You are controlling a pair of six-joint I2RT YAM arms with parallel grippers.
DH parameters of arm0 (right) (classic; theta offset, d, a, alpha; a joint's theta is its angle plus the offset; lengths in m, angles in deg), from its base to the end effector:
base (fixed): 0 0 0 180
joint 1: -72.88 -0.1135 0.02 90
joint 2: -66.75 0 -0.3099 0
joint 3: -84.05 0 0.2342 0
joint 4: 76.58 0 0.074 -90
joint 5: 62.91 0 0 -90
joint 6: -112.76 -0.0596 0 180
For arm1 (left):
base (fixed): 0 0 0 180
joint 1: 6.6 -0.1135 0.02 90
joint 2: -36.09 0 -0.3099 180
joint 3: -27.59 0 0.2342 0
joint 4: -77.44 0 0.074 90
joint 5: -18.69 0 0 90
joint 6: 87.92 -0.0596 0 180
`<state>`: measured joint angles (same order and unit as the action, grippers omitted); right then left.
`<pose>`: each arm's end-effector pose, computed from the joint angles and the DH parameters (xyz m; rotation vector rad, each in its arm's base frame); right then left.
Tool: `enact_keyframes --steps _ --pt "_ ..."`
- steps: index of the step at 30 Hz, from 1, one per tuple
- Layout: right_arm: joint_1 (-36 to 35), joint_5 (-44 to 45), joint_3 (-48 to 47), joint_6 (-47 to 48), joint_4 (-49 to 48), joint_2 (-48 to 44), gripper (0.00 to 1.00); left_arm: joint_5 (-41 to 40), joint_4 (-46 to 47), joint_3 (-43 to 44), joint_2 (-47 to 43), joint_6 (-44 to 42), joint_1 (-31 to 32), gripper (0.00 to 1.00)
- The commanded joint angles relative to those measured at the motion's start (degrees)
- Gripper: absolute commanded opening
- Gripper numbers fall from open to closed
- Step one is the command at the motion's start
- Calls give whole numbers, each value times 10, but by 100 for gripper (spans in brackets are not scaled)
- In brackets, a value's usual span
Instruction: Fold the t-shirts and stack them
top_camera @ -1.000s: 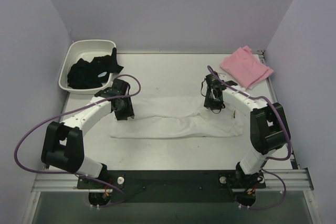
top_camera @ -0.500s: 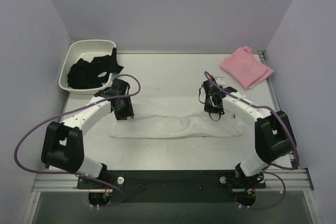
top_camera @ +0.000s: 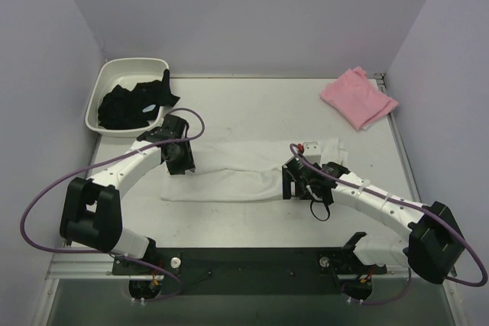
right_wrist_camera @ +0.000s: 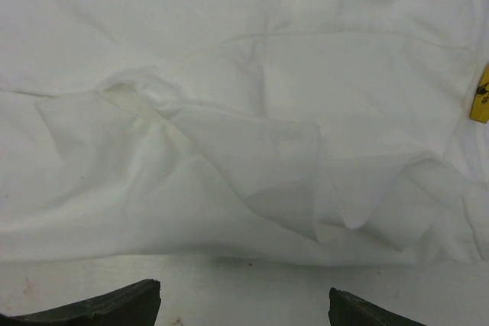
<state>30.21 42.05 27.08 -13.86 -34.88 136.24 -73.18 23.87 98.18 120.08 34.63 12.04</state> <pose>0.1700 0.1358 0.2462 -0.0260 2.4899 0.2609 0.2542 -0.0837 0.2445 -0.3431 2.7367 -0.2021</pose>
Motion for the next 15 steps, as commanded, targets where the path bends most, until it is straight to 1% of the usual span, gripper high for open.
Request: enact_keyframes --steps 1,4,7,8,12,13,15 --pt "-10 63 -5 -29 43 -4 93 4 20 6 -21 0 -2 46" --pt "-7 85 -44 -21 44 11 95 1 17 5 -24 -1 -2 46" --pt "7 101 -97 -4 44 49 95 0 13 7 -26 -4 -2 46" --pt "23 108 -119 0 40 58 95 -1 12 8 -27 -4 -2 46" --pt "88 57 -170 39 14 114 94 -1 8 9 -24 -6 -2 46" --pt "101 46 -177 44 5 141 92 -1 8 9 -25 -6 -2 46" --pt "127 31 -197 53 1 165 91 -2 8 9 -27 -6 -1 46"
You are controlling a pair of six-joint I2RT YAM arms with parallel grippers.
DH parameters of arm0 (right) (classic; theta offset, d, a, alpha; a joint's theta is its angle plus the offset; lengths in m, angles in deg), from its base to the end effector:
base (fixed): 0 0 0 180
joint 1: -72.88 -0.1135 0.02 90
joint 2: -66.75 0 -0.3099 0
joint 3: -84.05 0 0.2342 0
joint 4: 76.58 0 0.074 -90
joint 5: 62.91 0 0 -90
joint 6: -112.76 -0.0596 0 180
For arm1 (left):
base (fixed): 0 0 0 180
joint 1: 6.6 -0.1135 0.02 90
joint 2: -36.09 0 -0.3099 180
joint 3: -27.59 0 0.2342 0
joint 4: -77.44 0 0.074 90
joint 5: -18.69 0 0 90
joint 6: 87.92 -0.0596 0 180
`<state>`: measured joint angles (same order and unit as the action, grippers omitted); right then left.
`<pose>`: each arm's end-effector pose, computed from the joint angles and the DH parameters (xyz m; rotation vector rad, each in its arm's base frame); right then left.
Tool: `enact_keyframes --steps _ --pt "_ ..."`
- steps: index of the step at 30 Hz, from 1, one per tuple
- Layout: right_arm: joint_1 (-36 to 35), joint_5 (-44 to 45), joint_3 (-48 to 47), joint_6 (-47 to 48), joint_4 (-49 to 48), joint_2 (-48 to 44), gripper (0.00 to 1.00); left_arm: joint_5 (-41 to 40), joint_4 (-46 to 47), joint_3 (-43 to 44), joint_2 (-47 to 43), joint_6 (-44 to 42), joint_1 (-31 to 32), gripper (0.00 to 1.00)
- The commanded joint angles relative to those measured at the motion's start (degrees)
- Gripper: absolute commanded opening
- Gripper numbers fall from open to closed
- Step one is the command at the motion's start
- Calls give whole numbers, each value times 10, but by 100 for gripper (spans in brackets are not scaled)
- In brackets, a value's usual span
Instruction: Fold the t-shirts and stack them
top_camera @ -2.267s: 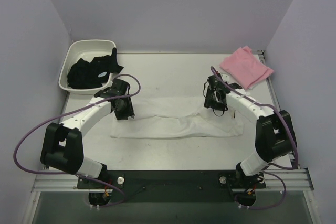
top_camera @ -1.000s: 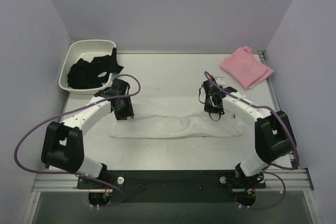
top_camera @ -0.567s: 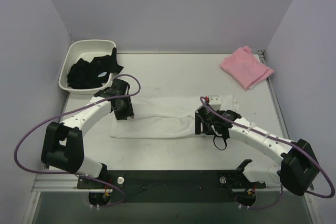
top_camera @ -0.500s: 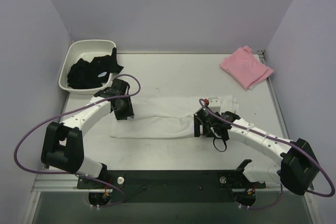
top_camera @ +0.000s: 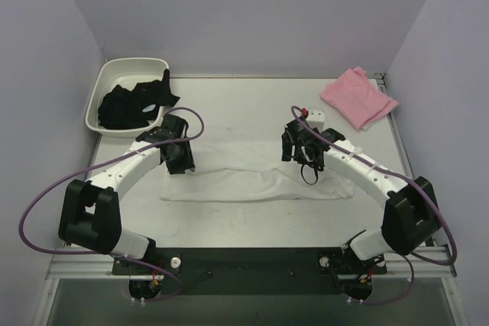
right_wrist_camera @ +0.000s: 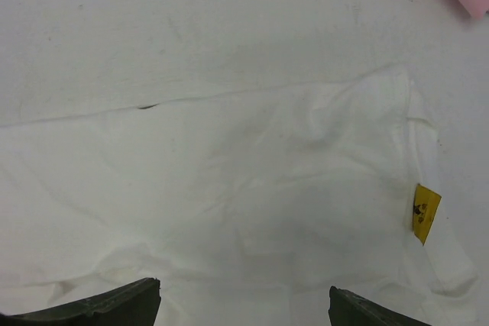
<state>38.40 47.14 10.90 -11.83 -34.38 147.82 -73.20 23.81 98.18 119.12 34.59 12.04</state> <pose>0.2483 0.1457 0.2876 0.1546 2.3755 0.1426 0.2520 -0.0829 0.2486 -0.3407 2.7220 -0.2101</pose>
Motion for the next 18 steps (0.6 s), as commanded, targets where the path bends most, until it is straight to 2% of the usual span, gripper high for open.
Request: enact_keyframes --steps 1,11,13,18 --pt "50 -23 -40 36 -10 73 91 -1 7 8 -19 -6 -2 46" --pt "78 -71 -52 39 -34 146 79 4 10 2 -22 -8 -2 46" --pt "78 -75 -48 38 -35 148 72 6 13 3 -19 -8 -3 46" --pt "78 -82 -28 37 -40 144 64 8 14 2 -16 -8 -3 46"
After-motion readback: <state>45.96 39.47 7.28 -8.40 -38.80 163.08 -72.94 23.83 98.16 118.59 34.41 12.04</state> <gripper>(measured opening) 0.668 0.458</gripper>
